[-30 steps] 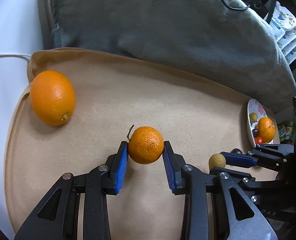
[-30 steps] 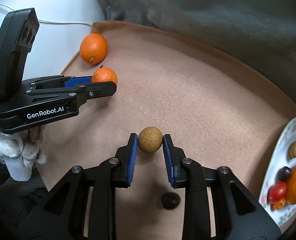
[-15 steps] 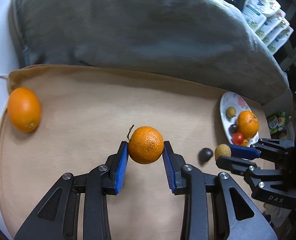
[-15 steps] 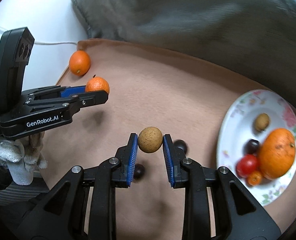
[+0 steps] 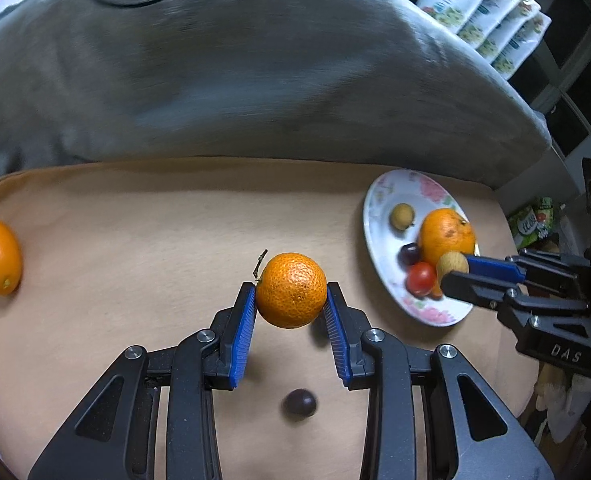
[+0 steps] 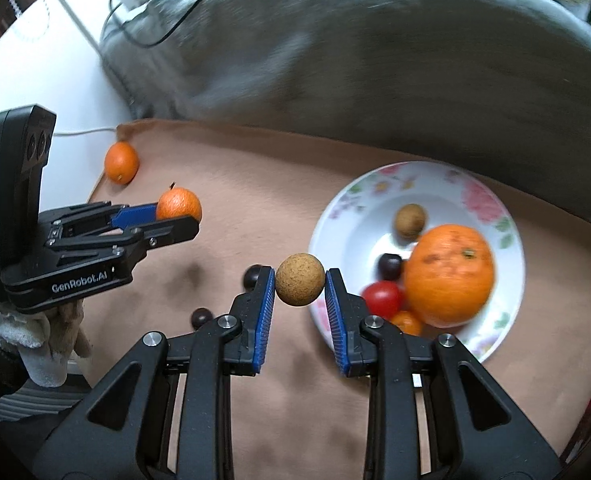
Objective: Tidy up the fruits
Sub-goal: 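Carry the tangerine with left gripper while right carries the brown fruit over the plate, then open left gripper on the plate while right releases the brown fruit there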
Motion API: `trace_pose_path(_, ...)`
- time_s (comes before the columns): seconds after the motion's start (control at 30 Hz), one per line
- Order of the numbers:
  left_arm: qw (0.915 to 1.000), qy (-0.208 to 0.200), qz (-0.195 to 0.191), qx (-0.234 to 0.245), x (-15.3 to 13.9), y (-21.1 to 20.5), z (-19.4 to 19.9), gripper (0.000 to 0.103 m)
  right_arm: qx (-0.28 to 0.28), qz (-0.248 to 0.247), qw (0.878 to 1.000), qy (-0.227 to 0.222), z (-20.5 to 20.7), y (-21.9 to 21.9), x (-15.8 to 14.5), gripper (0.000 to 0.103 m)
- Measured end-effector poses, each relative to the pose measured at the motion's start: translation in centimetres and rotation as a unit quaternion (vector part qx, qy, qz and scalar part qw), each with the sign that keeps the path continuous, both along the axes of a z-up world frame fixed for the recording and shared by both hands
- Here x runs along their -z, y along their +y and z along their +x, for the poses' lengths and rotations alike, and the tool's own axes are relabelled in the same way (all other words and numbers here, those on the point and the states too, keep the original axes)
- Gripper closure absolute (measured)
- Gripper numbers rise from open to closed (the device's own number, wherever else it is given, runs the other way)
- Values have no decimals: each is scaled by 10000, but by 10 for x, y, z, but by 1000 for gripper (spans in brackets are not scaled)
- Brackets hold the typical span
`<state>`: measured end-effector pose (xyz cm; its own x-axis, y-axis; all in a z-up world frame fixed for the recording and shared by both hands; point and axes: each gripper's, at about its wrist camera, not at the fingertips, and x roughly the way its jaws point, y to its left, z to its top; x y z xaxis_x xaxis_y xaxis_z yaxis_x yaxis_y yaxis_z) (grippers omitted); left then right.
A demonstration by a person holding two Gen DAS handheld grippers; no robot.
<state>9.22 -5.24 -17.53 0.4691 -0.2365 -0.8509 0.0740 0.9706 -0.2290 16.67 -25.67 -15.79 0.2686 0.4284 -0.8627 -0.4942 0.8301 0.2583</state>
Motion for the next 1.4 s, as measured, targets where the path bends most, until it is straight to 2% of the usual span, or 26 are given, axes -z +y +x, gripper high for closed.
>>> trace_pose_path(0.6,9992,41,-39,396,6,-67,28,70,570,49,9983,-135,39,-68,-9,76)
trace_pose_path(1.0,9992,75,-60,393,11,-87,35,70,626,-1,9980,-76,65,-82,4,76)
trace_pose_path(1.4,9988,91,-14,479,15,-104,40,70,638,-10,9980,-8,71,-88,12,76)
